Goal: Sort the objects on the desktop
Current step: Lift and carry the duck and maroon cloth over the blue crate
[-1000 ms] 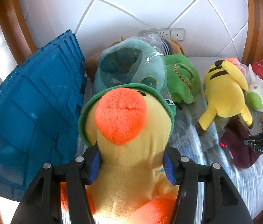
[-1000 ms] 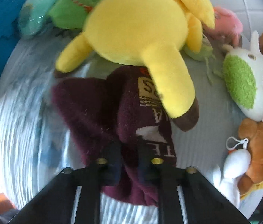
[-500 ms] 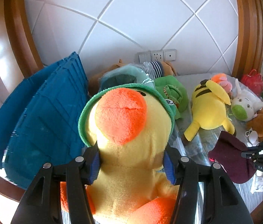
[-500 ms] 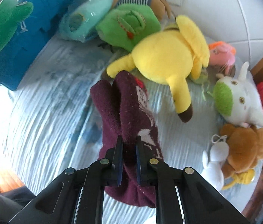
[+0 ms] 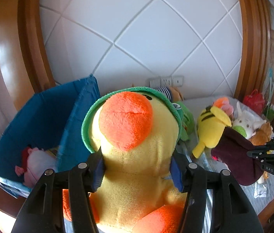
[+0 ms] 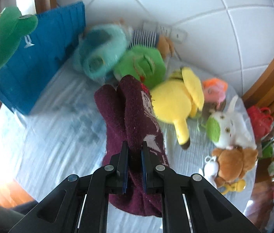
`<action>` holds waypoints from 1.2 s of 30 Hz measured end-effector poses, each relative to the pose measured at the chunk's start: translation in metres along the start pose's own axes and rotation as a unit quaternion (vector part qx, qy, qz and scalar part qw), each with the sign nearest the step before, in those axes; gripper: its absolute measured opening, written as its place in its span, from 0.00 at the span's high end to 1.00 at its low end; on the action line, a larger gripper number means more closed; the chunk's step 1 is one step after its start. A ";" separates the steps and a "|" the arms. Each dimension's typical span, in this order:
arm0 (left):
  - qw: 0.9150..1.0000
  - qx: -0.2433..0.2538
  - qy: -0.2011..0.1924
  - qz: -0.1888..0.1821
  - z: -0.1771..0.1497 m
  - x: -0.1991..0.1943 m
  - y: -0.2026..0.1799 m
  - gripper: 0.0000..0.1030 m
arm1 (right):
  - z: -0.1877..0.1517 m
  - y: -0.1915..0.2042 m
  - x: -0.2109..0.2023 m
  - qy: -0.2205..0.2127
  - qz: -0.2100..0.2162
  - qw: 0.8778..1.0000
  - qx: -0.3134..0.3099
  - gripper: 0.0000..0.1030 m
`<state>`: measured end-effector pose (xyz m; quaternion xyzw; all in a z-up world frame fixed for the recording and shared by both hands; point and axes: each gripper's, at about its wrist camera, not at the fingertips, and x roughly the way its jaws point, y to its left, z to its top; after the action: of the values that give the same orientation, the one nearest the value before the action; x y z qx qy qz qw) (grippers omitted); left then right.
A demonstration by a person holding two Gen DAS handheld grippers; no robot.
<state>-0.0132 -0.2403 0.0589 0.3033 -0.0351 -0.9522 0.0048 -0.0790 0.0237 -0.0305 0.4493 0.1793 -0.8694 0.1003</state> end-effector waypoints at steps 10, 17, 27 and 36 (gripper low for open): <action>0.998 -0.008 -0.061 -0.008 0.021 -0.047 0.123 0.46 | 0.071 0.112 -0.070 -0.078 -0.012 0.997 0.002 0.90; 0.997 -0.027 -0.069 0.025 0.021 -0.062 0.209 0.46 | 0.123 0.200 -0.090 -0.112 0.015 0.993 -0.029 0.90; 0.993 -0.068 -0.053 0.086 0.022 -0.067 0.279 0.46 | 0.211 0.303 -0.101 -0.155 0.086 0.978 -0.113 0.90; 0.990 -0.076 -0.040 0.113 0.033 -0.055 0.313 0.46 | 0.265 0.363 -0.080 -0.156 0.122 0.971 -0.134 0.90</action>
<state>0.0088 -0.5483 0.1394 0.2583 0.0035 -0.9567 0.1341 -0.1089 -0.4140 0.0950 0.3089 0.2200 -0.8781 0.2916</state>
